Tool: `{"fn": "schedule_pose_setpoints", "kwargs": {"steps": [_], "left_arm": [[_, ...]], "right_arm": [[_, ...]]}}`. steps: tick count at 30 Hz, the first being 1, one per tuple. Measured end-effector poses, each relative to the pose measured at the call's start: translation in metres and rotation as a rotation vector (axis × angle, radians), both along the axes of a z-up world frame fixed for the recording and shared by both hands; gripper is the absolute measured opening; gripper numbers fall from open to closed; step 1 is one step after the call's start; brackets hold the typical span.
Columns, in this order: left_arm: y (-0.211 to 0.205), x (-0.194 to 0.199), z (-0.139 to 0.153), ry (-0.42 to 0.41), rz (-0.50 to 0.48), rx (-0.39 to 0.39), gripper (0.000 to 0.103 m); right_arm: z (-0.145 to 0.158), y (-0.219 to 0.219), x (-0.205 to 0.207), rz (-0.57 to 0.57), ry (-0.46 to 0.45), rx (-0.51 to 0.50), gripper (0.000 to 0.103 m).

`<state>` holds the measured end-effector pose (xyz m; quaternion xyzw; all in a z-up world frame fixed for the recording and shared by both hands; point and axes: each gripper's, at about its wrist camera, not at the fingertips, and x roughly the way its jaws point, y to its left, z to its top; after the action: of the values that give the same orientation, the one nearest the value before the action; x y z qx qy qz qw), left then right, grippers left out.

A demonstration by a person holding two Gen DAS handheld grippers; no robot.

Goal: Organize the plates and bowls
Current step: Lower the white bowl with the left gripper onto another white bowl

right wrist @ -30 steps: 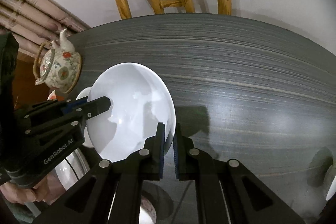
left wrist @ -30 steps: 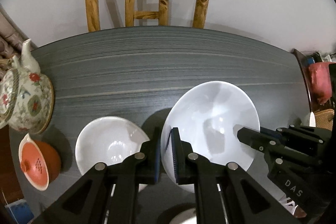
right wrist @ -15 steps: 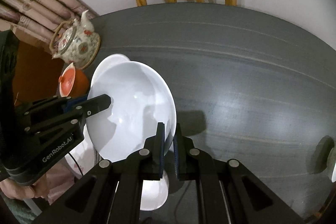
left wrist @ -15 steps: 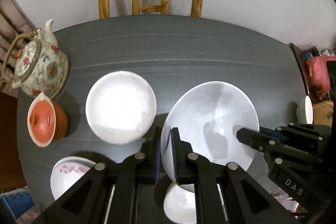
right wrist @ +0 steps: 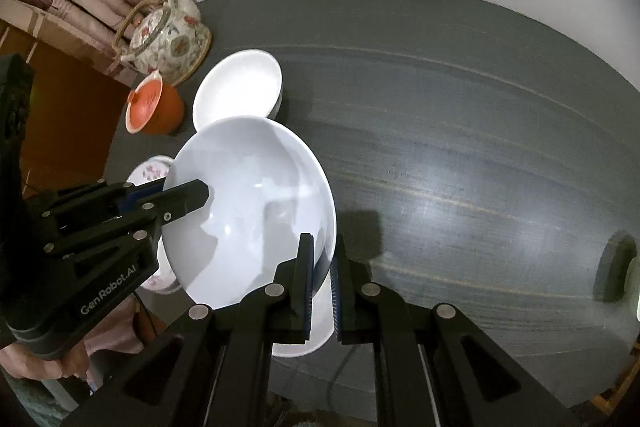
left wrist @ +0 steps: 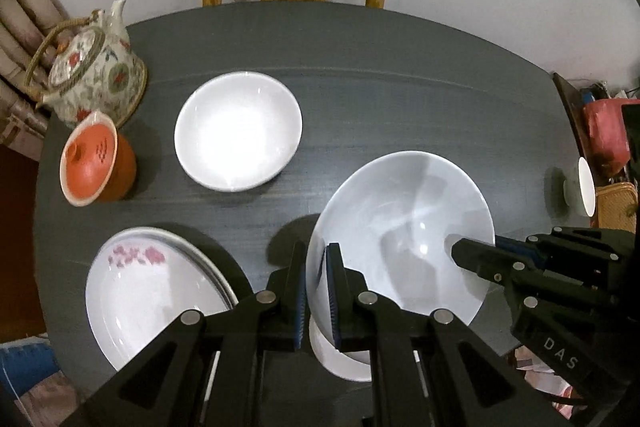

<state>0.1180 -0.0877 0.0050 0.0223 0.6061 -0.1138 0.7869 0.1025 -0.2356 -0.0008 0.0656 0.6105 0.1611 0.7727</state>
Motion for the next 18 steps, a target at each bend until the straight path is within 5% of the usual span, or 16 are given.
{"fn": "schedule_pose_setpoints", "kwargs": {"steps": [18], "left_arm": [[-0.004,-0.031,-0.036,0.063,-0.004,0.024,0.009]], "right_arm": [[-0.029,0.010,-0.027,0.039,0.084,-0.054,0.009]]}}
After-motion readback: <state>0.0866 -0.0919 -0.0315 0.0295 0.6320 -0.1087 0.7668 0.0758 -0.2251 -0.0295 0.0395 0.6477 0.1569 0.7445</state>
